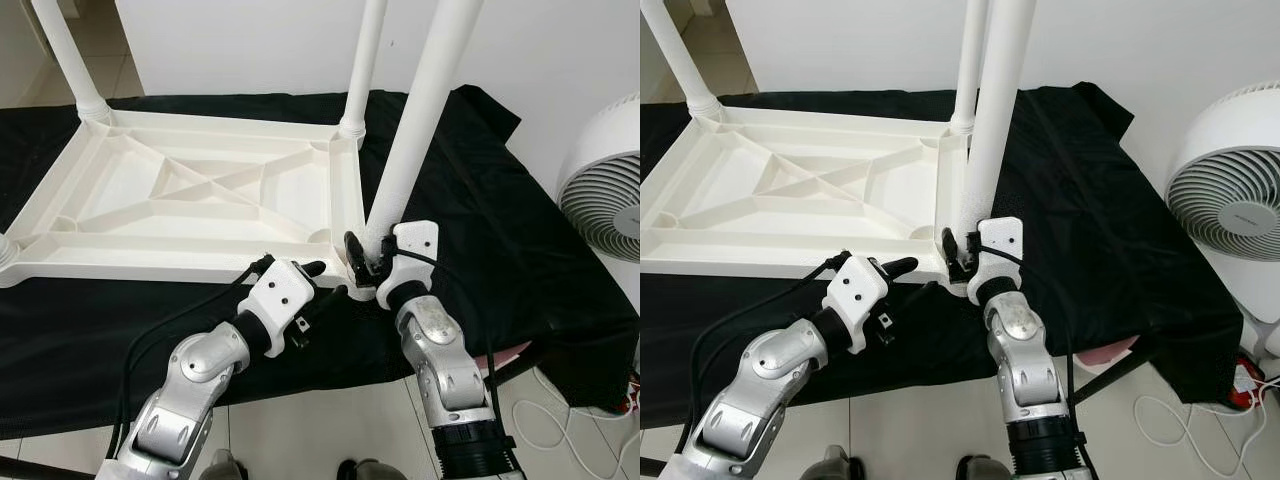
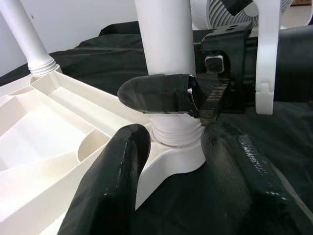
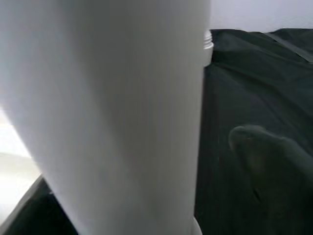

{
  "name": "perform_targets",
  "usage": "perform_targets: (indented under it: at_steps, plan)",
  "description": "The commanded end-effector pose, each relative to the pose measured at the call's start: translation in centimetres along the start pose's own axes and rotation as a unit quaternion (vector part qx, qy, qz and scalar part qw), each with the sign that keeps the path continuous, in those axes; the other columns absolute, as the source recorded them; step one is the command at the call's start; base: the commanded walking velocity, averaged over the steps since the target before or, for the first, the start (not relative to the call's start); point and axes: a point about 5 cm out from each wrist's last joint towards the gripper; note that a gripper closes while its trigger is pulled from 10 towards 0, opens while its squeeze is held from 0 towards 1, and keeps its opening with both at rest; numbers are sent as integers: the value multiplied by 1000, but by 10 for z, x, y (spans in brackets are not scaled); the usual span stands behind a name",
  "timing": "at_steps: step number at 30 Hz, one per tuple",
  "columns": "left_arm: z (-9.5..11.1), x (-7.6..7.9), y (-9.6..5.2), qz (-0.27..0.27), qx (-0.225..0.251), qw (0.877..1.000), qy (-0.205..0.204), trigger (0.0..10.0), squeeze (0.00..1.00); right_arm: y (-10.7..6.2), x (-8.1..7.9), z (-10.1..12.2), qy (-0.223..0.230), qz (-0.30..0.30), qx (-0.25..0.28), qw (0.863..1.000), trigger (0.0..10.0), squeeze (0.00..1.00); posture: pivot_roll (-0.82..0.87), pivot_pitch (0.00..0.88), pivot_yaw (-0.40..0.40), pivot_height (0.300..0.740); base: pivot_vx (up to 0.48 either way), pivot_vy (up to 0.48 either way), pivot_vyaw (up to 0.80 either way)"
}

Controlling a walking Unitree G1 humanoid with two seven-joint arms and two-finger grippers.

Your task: Building children table

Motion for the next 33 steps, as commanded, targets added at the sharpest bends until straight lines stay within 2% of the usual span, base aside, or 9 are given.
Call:
perform_targets:
  at_steps: [1, 3, 4, 16, 25, 26, 27, 28, 33]
  plan:
    - [-1, 0, 0, 5, -1, 1000, -5, 10000, 0, 0, 13, 5, 7, -21, 8, 1000, 10000, 1000, -11, 117, -15, 740, 0, 0, 0]
    - [-1, -1, 0, 6, -1, 1000, -4, 10000, 0, 1, 15, 6, 3, -7, 9, 1000, 10000, 1000, -9, 123, -17, 740, 0, 0, 0]
    - [0, -2, 1, 8, -1, 1000, -4, 10000, 0, 3, 15, 7, 6, 15, 7, 1000, 10000, 0, -10, 123, -13, 740, 0, 0, 0]
    - [3, -5, 2, 7, 2, 1000, 2, 10000, 0, 17, 16, 5, -72, 294, 28, 953, 10000, 0, 1, 117, 1, 740, 0, 0, 0]
    - [5, -6, 4, 7, 4, 1000, 4, 10000, 0, 24, 23, -3, -108, 380, 12, 919, 10000, 0, 8, 112, 0, 740, 0, 0, 0]
    - [5, -6, 4, 8, 5, 1000, 4, 10000, 0, 26, 24, -4, -115, 388, 6, 915, 2941, 0, 9, 108, 0, 740, 0, 0, 0]
    - [5, -6, 5, 9, 5, 1000, 4, 10000, 0, 27, 25, -5, -120, 394, 3, 911, 2941, 0, 9, 108, 0, 740, 0, 0, 0]
    - [5, -6, 5, 9, 6, 1000, 3, 10000, 0, 28, 26, -7, -118, 401, 0, 909, 0, 0, 9, 106, -3, 740, 0, 0, 0]
    - [5, -6, 5, 11, 7, 1000, 4, 10000, 0, 29, 29, -11, -119, 409, -5, 905, 0, 0, 11, 102, -8, 740, 0, 0, 0]
Point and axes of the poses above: a point about 5 cm out from each wrist's last joint towards the gripper, its own y axis pointing out of the wrist towards the gripper, its own z axis along the axis of the wrist's last joint, x = y × z, and after that the axes turned 10 degrees about -y, right-handed
